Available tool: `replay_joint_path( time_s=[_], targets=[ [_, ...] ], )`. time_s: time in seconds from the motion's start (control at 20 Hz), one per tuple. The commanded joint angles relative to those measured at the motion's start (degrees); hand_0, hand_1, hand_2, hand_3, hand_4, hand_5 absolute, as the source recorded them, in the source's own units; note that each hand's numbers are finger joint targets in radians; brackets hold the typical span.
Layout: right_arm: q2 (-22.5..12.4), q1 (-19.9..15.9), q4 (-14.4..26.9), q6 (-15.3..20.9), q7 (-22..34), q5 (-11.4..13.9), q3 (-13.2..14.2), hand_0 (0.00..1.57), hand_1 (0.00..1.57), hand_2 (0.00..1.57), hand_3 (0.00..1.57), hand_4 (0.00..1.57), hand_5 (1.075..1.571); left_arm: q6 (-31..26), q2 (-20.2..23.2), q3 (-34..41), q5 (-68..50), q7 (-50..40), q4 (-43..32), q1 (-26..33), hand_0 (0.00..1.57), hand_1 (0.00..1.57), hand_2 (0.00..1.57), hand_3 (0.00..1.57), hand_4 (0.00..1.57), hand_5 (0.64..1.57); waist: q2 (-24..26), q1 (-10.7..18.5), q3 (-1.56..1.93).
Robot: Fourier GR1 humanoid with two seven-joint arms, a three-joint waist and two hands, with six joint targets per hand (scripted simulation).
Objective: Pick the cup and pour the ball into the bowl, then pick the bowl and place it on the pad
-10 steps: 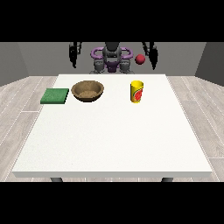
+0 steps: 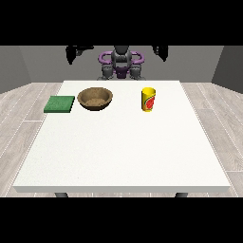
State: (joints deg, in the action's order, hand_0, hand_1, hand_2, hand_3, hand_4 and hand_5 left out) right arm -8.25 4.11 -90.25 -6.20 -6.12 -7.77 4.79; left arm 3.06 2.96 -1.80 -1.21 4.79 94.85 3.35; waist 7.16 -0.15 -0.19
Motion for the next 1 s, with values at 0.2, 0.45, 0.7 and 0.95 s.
replay_joint_path(
  time_s=[0.2,0.45,0.7,0.95],
  targets=[
    [-3.3,-1.3,12.3,-9.1,-15.2,-5.1,7.5,0.00,0.00,0.00,0.00,0.08,1.562,3.0,-2.9,-3.7,0.3,12.1,-3.9,0.1,0.00,0.00,0.00,0.00,0.00,1.472,-7.5,0.5,0.20],
    [-2.5,-8.9,15.8,-7.3,-18.5,-3.6,7.6,0.00,0.00,0.00,0.00,0.00,1.560,1.4,-0.2,3.3,-2.2,16.5,-11.5,-10.6,0.00,0.00,0.00,0.00,0.00,1.459,-14.0,-0.3,0.20],
    [-3.8,-14.3,22.4,-9.1,-24.4,-3.0,8.6,0.00,0.00,0.00,0.00,0.00,1.555,3.4,0.8,5.6,-0.7,17.7,-17.0,-20.0,0.00,0.00,0.00,0.00,0.00,1.451,-20.1,-1.5,0.21],
    [-2.0,-15.5,22.3,-9.8,-27.2,-1.8,6.3,0.00,0.00,0.00,0.00,0.00,1.548,2.9,2.3,10.5,-1.9,26.6,-28.7,-23.0,0.00,0.00,0.00,0.00,0.00,1.466,-22.8,-3.9,0.17]
  ],
)
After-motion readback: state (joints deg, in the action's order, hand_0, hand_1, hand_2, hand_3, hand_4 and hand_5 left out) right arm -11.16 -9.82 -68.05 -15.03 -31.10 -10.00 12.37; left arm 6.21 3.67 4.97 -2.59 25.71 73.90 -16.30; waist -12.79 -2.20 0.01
